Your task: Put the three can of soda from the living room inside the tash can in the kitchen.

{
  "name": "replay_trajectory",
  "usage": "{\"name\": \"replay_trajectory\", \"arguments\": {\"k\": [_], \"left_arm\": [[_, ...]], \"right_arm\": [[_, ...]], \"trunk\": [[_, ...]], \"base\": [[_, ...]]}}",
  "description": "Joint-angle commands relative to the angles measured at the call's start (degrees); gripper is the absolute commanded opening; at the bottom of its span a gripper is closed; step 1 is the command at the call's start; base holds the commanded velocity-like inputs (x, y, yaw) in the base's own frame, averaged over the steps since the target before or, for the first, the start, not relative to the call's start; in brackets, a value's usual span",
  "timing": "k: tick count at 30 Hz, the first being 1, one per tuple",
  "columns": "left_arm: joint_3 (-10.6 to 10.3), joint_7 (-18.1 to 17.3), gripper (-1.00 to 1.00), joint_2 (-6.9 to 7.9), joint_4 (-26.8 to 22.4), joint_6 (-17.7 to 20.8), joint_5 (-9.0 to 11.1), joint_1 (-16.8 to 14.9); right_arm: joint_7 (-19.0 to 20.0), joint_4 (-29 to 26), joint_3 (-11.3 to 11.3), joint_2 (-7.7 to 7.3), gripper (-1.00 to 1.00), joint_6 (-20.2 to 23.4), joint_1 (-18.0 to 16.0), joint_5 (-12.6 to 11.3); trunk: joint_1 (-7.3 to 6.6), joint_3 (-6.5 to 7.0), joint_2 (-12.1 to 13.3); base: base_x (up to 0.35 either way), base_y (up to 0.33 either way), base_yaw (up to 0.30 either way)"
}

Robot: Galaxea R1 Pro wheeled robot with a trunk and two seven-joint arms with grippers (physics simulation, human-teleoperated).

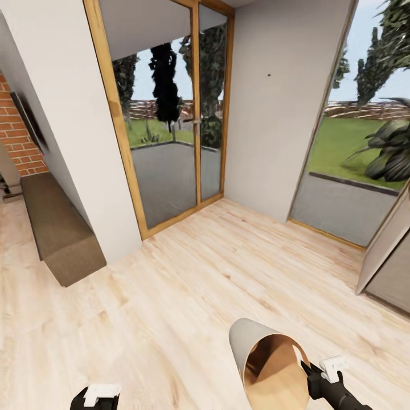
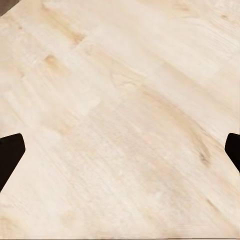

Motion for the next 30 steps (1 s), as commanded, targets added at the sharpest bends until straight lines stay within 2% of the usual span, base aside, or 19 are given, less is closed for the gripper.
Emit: {"name": "replay_trajectory", "arguments": {"k": [1, 30], "left_arm": [[0.0, 0.0, 1.00, 0.01, 0.0, 0.0, 0.0, 0.0], [0.0, 0.0, 1.00, 0.01, 0.0, 0.0, 0.0, 0.0]], "right_arm": [[0.3, -0.1, 0.0, 0.01, -1.00, 0.0, 0.0, -0.5], [0.3, -0.1, 0.0, 0.01, -1.00, 0.0, 0.0, -0.5]], "trunk": [[0.00, -0.04, 0.0], [0.00, -1.23, 0.0]], "base": [[-0.075, 0.000, 0.223], [-0.076, 0.000, 0.223]]}}
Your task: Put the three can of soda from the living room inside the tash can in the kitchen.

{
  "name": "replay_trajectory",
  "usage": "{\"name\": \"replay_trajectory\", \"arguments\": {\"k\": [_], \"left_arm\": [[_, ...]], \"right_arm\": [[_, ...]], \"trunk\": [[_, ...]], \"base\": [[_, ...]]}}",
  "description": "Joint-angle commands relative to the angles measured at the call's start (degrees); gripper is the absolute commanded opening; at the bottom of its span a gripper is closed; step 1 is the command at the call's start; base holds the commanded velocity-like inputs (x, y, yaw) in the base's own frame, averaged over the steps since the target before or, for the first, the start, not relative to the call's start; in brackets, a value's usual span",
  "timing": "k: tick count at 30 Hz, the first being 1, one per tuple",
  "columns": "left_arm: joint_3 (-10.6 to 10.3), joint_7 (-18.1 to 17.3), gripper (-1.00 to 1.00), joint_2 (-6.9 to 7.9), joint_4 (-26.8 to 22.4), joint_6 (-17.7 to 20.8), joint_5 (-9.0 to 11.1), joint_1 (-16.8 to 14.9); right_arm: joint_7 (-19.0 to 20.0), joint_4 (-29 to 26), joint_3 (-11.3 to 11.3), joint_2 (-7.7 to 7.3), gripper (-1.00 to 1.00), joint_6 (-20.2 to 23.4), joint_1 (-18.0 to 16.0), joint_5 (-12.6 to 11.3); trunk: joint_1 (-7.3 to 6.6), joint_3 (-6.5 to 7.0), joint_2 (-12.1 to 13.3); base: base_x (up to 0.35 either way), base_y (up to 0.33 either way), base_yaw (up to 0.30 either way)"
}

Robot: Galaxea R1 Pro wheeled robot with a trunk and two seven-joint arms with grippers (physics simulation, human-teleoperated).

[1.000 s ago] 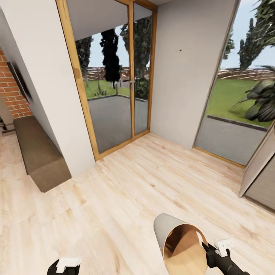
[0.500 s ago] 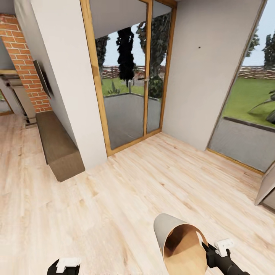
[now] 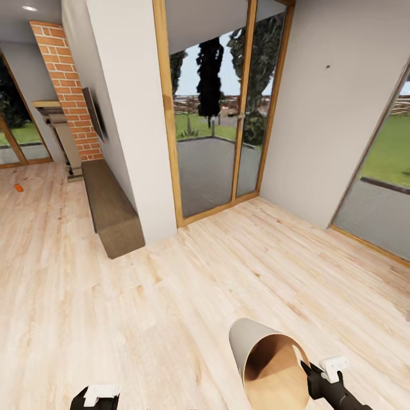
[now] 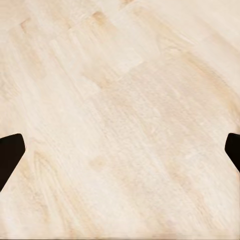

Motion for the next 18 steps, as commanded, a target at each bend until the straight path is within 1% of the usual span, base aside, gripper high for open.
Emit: {"name": "replay_trajectory", "arguments": {"k": [1, 18], "left_arm": [[0.0, 0.0, 1.00, 0.00, 0.0, 0.0, 0.0, 0.0], [0.0, 0.0, 1.00, -0.08, 0.0, 0.0, 0.0, 0.0]], "right_arm": [[0.3, -0.1, 0.0, 0.01, -1.00, 0.0, 0.0, -0.5], [0.3, 0.1, 0.1, 0.01, -1.00, 0.0, 0.0, -0.5]], "trunk": [[0.00, -0.04, 0.0], [0.00, -0.74, 0.0]], "base": [[-0.076, 0.000, 0.223], [-0.075, 0.000, 0.222]]}}
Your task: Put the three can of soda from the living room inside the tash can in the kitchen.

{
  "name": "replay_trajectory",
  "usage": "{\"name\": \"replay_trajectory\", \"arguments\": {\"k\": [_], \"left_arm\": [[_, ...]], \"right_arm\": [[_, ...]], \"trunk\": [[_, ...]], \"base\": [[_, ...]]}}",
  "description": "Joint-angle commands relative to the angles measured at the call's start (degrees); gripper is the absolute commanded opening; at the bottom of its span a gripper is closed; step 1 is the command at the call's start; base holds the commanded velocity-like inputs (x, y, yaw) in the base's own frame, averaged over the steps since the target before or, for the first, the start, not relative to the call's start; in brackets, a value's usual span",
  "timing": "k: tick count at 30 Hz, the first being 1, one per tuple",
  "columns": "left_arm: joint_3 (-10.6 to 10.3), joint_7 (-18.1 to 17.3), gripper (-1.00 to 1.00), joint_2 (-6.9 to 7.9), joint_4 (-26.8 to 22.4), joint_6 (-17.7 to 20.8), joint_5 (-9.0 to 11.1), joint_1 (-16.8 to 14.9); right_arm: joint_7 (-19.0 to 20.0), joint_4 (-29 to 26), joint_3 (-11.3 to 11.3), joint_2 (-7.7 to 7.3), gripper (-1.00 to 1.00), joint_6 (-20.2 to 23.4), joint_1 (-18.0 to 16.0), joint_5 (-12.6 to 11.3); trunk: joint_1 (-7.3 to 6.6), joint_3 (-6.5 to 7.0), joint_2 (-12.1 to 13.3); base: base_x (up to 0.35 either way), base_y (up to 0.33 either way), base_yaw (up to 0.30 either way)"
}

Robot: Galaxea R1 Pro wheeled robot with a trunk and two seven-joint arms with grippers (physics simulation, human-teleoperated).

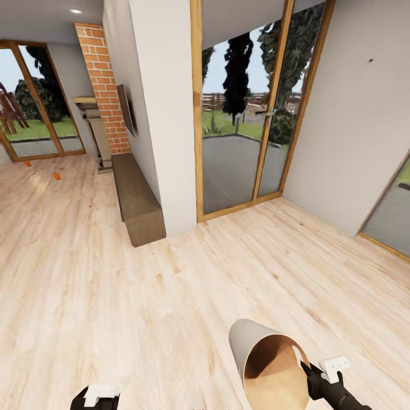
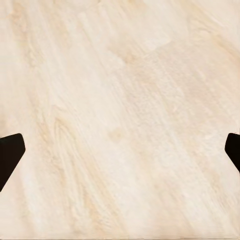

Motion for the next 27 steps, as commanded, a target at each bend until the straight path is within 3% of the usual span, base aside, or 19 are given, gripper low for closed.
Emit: {"name": "replay_trajectory", "arguments": {"k": [1, 27], "left_arm": [[0.0, 0.0, 1.00, 0.00, 0.0, 0.0, 0.0, 0.0], [0.0, 0.0, 1.00, 0.00, 0.0, 0.0, 0.0, 0.0]], "right_arm": [[0.3, -0.1, 0.0, 0.01, -1.00, 0.0, 0.0, -0.5], [0.3, 0.2, 0.0, 0.01, -1.00, 0.0, 0.0, -0.5]], "trunk": [[0.00, -0.04, 0.0], [0.00, -1.15, 0.0]], "base": [[-0.076, 0.000, 0.221], [-0.076, 0.000, 0.219]]}}
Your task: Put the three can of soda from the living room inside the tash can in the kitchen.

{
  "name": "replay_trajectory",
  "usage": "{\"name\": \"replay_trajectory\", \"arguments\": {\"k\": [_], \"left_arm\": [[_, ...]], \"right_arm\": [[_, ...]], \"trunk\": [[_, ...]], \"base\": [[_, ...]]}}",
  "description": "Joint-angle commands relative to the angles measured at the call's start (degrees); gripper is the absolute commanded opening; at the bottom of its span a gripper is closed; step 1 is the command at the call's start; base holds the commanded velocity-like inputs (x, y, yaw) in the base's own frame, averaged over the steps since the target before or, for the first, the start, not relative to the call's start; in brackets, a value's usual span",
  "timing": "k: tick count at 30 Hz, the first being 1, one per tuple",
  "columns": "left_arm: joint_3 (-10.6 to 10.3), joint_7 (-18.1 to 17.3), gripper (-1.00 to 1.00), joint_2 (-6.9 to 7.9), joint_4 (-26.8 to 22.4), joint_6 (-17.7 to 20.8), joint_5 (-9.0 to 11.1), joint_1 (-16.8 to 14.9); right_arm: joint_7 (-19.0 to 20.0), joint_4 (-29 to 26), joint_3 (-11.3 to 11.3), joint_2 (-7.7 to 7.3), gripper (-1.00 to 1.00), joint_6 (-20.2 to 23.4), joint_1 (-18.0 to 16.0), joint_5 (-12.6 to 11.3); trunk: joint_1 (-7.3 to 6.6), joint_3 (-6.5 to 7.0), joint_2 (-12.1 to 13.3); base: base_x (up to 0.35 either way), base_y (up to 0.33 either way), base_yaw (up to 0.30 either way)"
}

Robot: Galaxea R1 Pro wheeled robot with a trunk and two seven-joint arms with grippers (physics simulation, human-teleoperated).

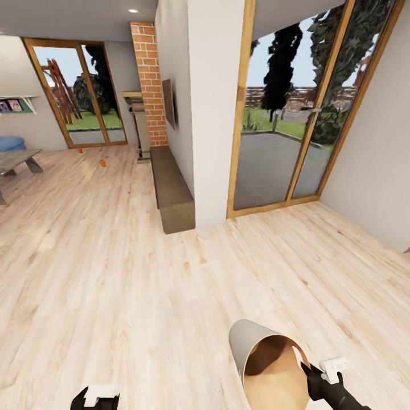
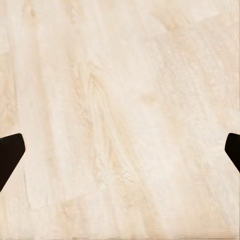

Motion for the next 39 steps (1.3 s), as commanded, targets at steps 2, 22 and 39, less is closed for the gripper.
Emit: {"name": "replay_trajectory", "arguments": {"k": [2, 22, 39], "left_arm": [[0.0, 0.0, 1.00, 0.00, 0.0, 0.0, 0.0, 0.0], [0.0, 0.1, 1.00, 0.00, 0.0, -0.1, 0.0, 0.0], [0.0, 0.1, 1.00, 0.00, 0.0, 0.0, -0.1, 0.0]], "right_arm": [[0.3, -0.1, 0.0, 0.01, -1.00, 0.0, 0.0, -0.5], [0.3, 0.0, 0.0, 0.01, -1.00, 0.0, 0.0, -0.5], [0.3, 0.0, 0.0, 0.01, -1.00, 0.0, 0.0, -0.5]], "trunk": [[0.00, -0.08, 0.0], [0.00, -0.98, 0.0], [0.00, -1.39, 0.0]], "base": [[-0.076, 0.000, 0.218], [-0.076, 0.000, 0.217], [0.027, 0.018, 0.104]]}}
